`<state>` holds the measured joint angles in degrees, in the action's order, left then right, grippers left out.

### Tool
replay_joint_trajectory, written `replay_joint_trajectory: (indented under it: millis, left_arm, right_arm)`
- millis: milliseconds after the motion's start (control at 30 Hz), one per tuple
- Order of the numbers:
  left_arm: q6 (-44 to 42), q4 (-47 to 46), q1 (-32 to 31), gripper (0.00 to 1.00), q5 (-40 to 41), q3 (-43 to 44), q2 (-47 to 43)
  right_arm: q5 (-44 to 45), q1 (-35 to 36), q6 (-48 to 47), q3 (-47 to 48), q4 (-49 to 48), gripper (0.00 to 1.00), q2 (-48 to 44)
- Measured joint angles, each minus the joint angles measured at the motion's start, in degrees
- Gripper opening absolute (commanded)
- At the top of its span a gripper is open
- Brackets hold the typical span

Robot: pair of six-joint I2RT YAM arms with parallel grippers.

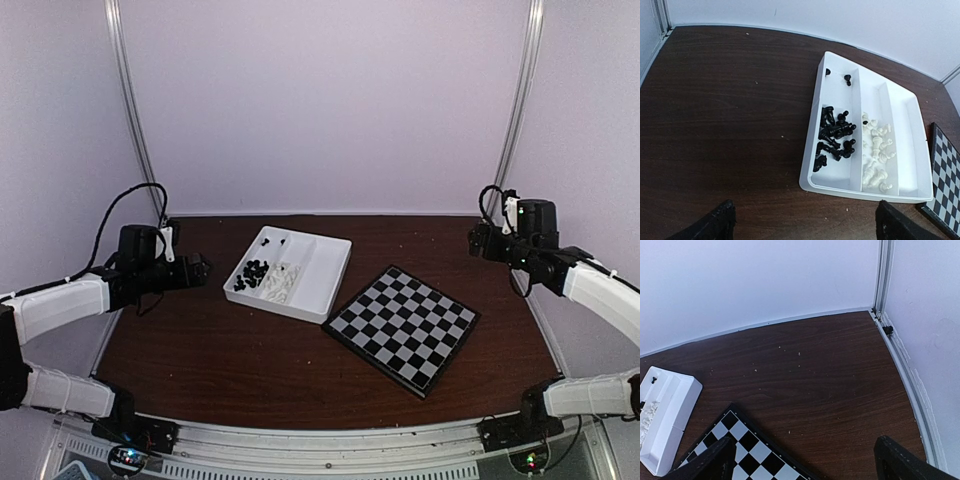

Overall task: Set up the chess pieces on the board
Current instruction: Move the storage box to the center of the board.

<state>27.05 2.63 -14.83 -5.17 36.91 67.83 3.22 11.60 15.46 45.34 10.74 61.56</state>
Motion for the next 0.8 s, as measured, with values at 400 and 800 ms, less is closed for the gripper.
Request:
replay_joint_trajectory:
  millis: [400, 800]
  left_arm:
    - [1.2, 3.7, 0.0, 0.98, 8.6, 0.4, -0.2]
    - [-2.2, 6.8, 0.0, 0.85, -0.8, 7.0, 9.6]
  right_arm:
    - [1.3, -0.3, 2.6, 0.0, 0.4, 1.00, 1.7]
    - [-11.0, 2.0, 4.5, 8.0, 8.5, 0.99, 16.2]
